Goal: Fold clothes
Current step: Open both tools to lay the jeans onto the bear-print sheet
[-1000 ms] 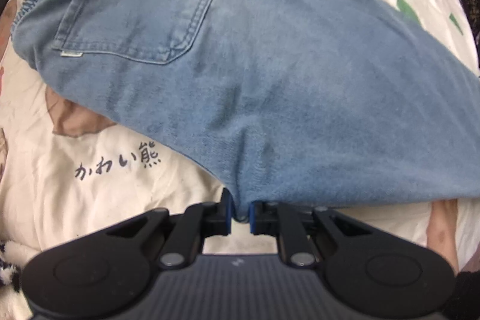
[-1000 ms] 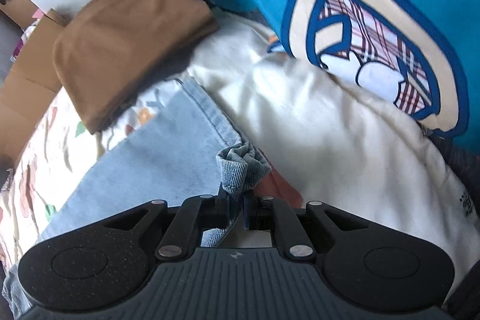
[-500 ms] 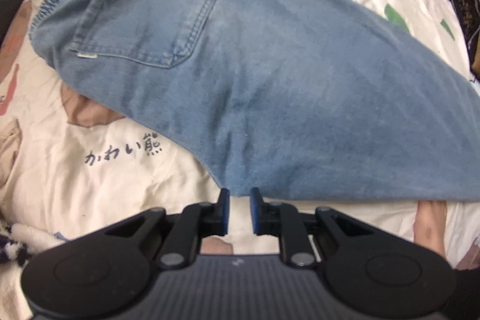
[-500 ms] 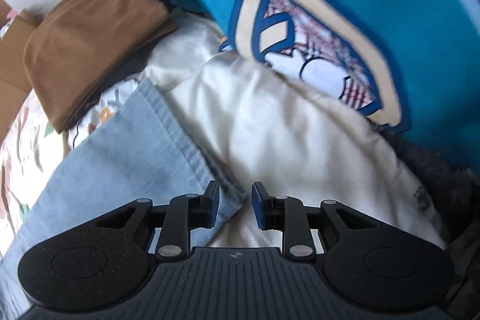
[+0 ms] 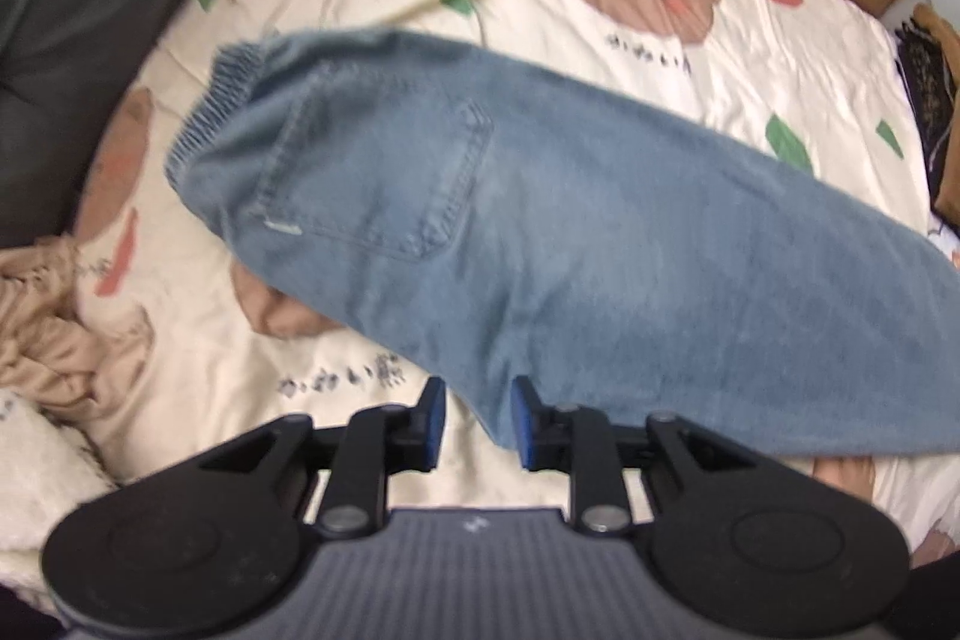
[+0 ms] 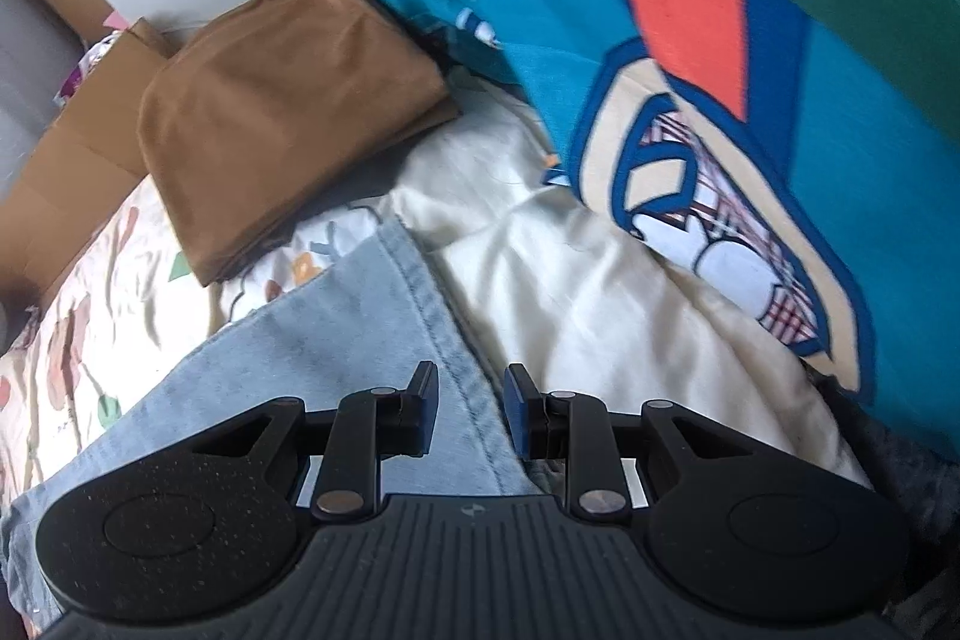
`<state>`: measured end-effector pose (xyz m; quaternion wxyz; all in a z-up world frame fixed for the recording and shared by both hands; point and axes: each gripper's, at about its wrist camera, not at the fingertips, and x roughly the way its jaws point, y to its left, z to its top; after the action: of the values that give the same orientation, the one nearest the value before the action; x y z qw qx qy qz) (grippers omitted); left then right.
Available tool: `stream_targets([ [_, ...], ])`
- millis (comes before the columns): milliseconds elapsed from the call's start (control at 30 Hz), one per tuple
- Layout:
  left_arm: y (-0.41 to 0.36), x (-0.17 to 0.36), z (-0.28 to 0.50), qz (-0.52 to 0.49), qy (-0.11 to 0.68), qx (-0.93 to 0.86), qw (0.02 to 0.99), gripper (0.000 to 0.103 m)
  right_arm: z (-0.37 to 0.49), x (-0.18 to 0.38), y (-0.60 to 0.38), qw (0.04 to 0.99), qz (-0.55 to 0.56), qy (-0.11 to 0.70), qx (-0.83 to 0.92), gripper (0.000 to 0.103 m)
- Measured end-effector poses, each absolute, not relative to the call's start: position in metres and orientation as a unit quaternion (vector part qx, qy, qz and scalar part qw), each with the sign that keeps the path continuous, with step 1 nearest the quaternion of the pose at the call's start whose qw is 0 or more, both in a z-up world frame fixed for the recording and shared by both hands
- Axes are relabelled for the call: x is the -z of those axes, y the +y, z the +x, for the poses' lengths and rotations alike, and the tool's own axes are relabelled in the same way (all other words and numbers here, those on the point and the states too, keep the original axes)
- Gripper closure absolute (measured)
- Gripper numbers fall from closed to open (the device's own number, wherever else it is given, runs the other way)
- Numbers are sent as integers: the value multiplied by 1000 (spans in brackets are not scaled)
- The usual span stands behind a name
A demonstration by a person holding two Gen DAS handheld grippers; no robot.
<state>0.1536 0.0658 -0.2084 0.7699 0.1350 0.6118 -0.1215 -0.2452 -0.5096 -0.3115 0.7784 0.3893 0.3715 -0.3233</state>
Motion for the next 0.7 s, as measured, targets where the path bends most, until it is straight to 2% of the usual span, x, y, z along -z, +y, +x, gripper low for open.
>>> stream_targets([
  [100, 68, 194, 158, 125, 601, 112, 781, 70, -238, 307, -512, 786, 388, 371, 306, 77],
  [300, 77, 180, 174, 100, 581, 92, 802, 70, -210, 291, -517, 823, 333, 374, 270, 75],
  [633, 107, 197, 230, 83, 532, 48, 841, 70, -170, 288, -521, 843, 247, 405, 254, 73],
  [700, 114, 202, 244, 81, 522, 33, 849, 69, -166, 291, -522, 842, 239, 412, 255, 68],
])
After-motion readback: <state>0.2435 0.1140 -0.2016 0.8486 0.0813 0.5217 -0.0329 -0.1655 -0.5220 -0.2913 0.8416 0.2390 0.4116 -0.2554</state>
